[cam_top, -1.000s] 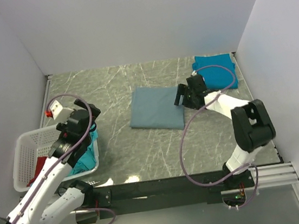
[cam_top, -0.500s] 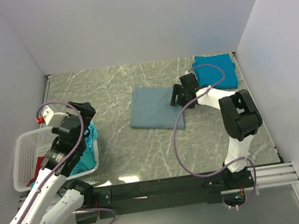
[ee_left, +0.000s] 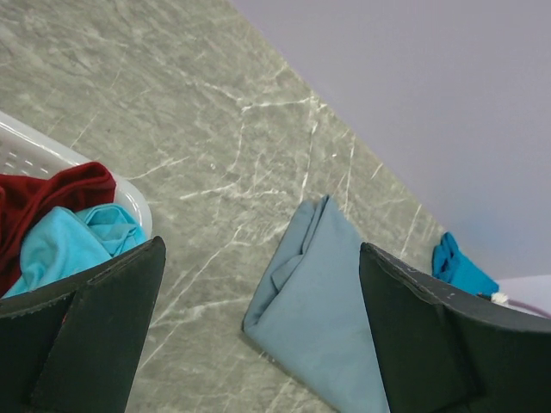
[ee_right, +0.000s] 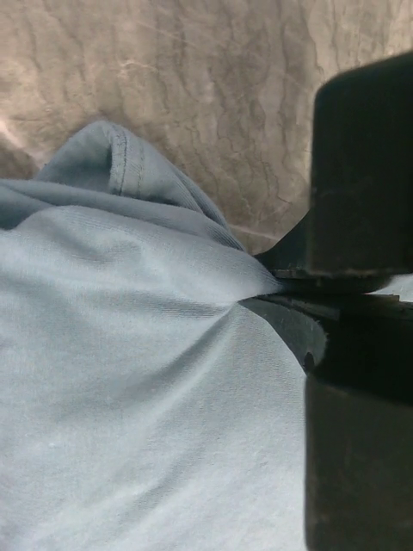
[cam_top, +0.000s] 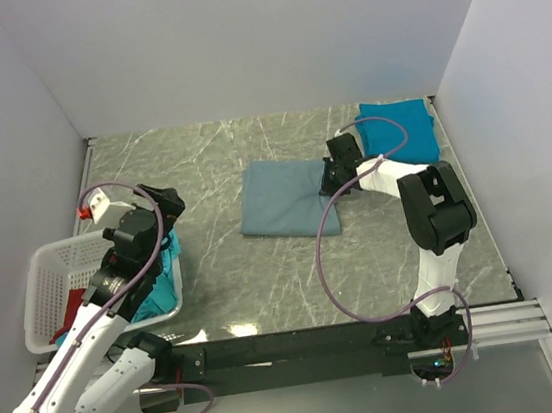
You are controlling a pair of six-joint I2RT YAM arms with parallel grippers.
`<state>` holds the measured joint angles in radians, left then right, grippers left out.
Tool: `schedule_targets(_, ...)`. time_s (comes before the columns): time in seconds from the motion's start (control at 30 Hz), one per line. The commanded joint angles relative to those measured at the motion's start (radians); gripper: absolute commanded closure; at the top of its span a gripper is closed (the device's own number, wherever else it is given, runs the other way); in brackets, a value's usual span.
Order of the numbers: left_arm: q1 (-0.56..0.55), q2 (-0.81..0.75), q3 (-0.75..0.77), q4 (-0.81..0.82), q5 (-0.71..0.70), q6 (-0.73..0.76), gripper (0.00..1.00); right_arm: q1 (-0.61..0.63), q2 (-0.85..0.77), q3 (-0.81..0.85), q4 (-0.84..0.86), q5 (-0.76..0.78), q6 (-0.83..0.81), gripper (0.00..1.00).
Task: Fold and stack the t-shirts
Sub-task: Neatly place the folded tshirt to the corner
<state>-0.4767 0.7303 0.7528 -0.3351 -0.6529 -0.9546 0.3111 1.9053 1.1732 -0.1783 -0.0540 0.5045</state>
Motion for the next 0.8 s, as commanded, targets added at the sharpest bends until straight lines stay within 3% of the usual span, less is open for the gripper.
schedule_targets(0.0, -0.002, 0.02, 0.008, 0.038, 0.029, 0.025, 0.01, 0.01, 0.012, 0.069, -0.058, 0.052, -0.072, 1.0)
schedule_targets(0.37, -0.002, 0.112, 0.111, -0.059, -0.054, -0.009, 0.01, -0.003, 0.008, 0.304, -0.183, 0.284, -0.274, 1.0)
schedule_targets(0.77, -0.002, 0.05, 0.022, 0.143, 0.015, 0.148, 0.01, -0.072, 0.1, 0.551, -0.279, 0.442, -0.449, 1.0)
